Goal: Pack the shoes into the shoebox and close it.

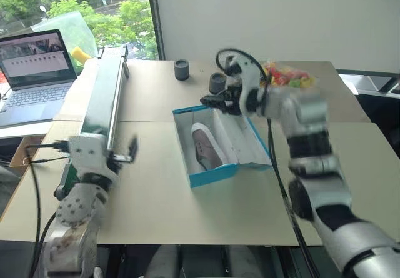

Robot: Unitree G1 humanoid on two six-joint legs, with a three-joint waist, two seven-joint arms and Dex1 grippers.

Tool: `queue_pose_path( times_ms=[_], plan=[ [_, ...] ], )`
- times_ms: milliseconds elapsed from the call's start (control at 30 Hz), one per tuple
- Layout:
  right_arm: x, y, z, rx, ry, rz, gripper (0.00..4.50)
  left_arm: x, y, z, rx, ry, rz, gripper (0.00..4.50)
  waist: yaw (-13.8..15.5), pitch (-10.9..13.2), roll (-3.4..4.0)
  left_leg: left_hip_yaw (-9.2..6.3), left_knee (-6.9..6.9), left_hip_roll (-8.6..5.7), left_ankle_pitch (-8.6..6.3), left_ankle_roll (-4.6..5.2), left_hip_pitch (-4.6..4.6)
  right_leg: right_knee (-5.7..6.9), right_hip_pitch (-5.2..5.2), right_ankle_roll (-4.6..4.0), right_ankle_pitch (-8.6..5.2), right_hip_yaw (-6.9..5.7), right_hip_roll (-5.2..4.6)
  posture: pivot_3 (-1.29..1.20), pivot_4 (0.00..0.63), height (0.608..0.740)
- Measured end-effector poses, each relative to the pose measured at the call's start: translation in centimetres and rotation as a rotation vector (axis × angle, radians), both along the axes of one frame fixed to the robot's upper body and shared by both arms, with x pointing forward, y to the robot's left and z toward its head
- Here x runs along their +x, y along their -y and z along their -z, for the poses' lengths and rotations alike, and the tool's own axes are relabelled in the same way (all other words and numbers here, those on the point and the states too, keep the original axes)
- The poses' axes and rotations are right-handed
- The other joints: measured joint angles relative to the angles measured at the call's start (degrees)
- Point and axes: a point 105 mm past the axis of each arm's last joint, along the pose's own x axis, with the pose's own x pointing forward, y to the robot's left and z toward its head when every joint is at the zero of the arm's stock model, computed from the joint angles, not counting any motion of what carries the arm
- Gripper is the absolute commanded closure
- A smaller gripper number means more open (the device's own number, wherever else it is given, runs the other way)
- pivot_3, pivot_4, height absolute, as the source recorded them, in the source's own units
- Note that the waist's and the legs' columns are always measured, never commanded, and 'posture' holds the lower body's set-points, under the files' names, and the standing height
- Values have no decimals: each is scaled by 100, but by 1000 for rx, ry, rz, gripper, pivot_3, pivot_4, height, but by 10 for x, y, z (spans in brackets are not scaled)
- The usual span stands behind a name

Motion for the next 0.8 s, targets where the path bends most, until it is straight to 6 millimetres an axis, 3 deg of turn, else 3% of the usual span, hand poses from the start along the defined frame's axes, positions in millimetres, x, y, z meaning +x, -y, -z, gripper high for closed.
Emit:
queue_pose_path(
  times_ms=[100, 233, 400, 433, 533, 667, 800],
  plan=[
    [-41, -17, 18, 14, 99, -176, 488, -1, -16, 2, -32, -6, -100, 0, -49, -2, -4, -2, 2, 6, -2, -1, 7, 0, 3, 1, 1, 8, 6, 0, 150, 728],
    [-63, -21, 48, -36, 160, -234, 488, -2, -25, 5, 5, -41, -120, 0, -53, -4, -7, 3, 3, 4, -1, -2, 48, 1, 30, -1, 4, 16, 8, 0, 150, 728],
    [-62, -32, 53, -31, 214, -223, 488, -6, -36, 19, 25, -110, -114, 0, -71, -4, -9, 4, 3, 20, -1, -3, 65, 2, 30, -13, 14, 37, 28, 0, 150, 728],
    [-61, -33, 52, -29, 221, -217, 226, -6, -38, 19, 27, -113, -117, 0, -64, -4, -9, 5, 3, 21, -1, -3, 65, 1, 29, -14, 15, 38, 29, 0, 150, 728],
    [-57, -34, 54, -35, 234, -200, 226, -10, -45, 20, 7, -114, -149, 0, -47, -5, -11, 4, 2, 26, -1, -4, 62, -1, 28, -13, 16, 41, 26, 0, 150, 728],
    [-58, -37, 54, -26, 246, -214, 226, -13, -42, 35, -27, -158, -153, 0, -35, -5, -12, 4, 2, 27, -2, -5, 58, -1, 24, -12, 16, 42, 25, 0, 150, 728],
    [-59, -40, 55, -12, 247, -219, 226, -13, -40, 35, -24, -159, -146, 0, -36, -5, -12, 5, 2, 28, -2, -5, 64, 0, 28, -13, 17, 43, 26, 0, 150, 728]
  ],
)
